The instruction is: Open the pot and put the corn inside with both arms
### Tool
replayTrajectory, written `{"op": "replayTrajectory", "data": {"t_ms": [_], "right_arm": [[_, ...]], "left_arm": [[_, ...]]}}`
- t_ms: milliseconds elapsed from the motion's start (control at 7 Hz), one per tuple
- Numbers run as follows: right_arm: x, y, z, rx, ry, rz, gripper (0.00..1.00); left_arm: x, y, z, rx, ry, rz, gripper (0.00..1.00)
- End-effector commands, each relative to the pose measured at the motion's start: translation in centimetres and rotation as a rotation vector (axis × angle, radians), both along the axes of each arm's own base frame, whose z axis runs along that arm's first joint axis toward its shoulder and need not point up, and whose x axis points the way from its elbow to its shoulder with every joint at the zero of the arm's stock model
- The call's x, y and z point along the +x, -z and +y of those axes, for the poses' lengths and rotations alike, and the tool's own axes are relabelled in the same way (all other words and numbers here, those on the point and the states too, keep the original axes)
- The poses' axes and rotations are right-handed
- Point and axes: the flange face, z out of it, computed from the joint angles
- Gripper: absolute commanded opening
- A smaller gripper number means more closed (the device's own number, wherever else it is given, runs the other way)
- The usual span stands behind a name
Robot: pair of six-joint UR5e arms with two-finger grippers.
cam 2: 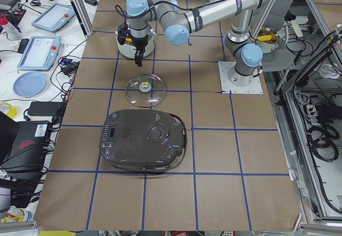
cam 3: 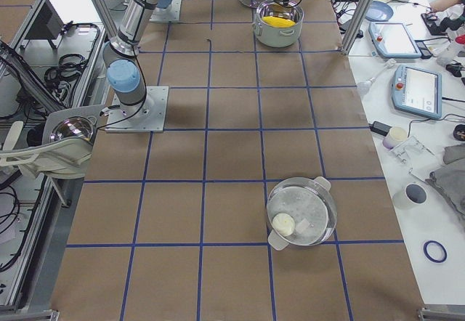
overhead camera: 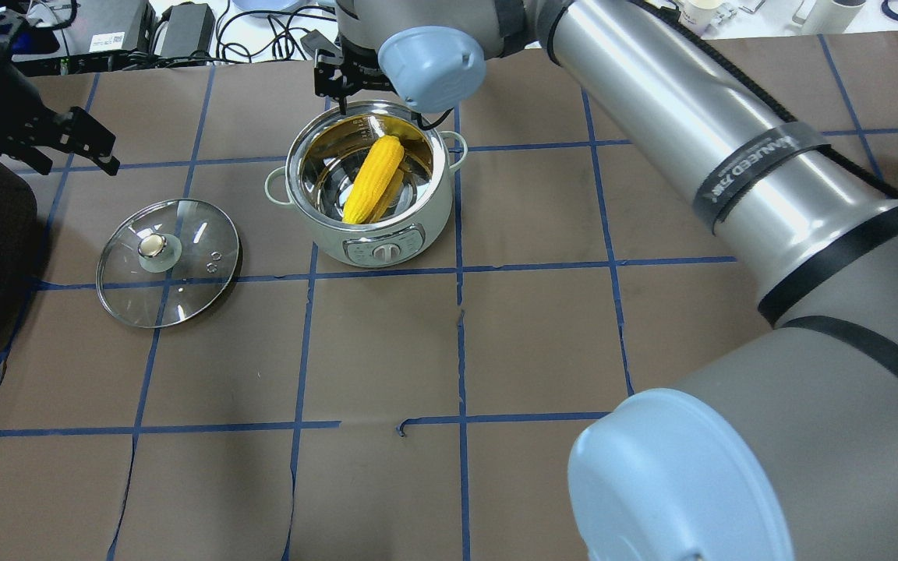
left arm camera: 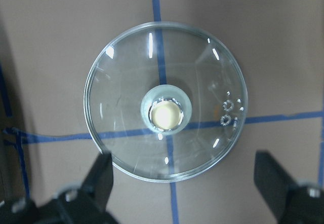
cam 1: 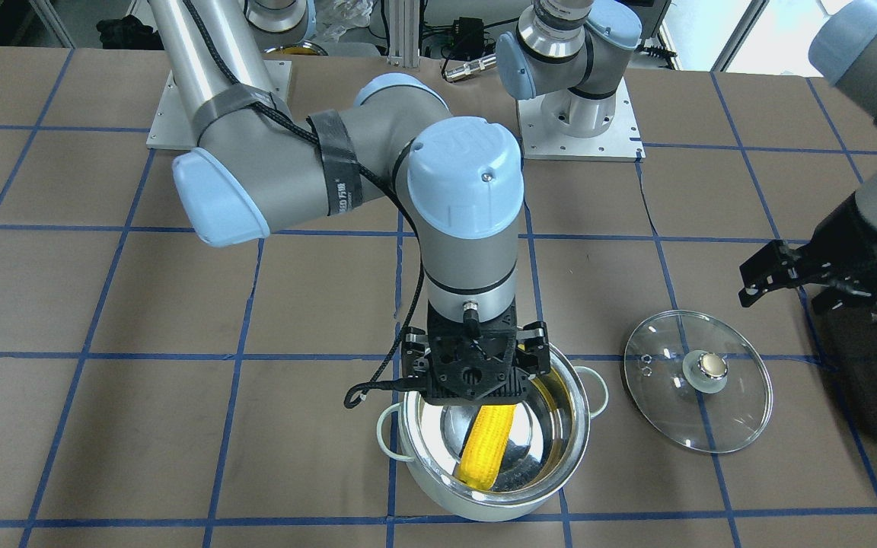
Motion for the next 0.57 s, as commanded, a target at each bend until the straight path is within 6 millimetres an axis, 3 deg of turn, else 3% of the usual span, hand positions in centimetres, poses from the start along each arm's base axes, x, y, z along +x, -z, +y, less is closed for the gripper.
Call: {"op": "replayTrajectory", "data": {"t_ms": [0,143,286,429], "right_arm": [[-9.3,-4.5,-0.8,0.074,-0.049,0.064,1.00],[-14.9,-7.0,-0.6,0.116,-0.060,0.083,1.00],[-19.6,-8.4,1.5,0.183,-0.049,0.094,1.00],[-23.6,-10.1,5.0,0.163,-0.162,0.108,1.00]], "left_arm": [[-3.8,-7.5,4.5,-0.022,0.027,0.039,1.00],[-6.8,-9.4,6.3,-0.028,0.065,0.030,1.00],[-9.6,-9.6,6.7,-0.027,0.085,0.027,1.00],[-13.3,-10.1,7.3,-0.026,-0.006,0.036,1.00]]}}
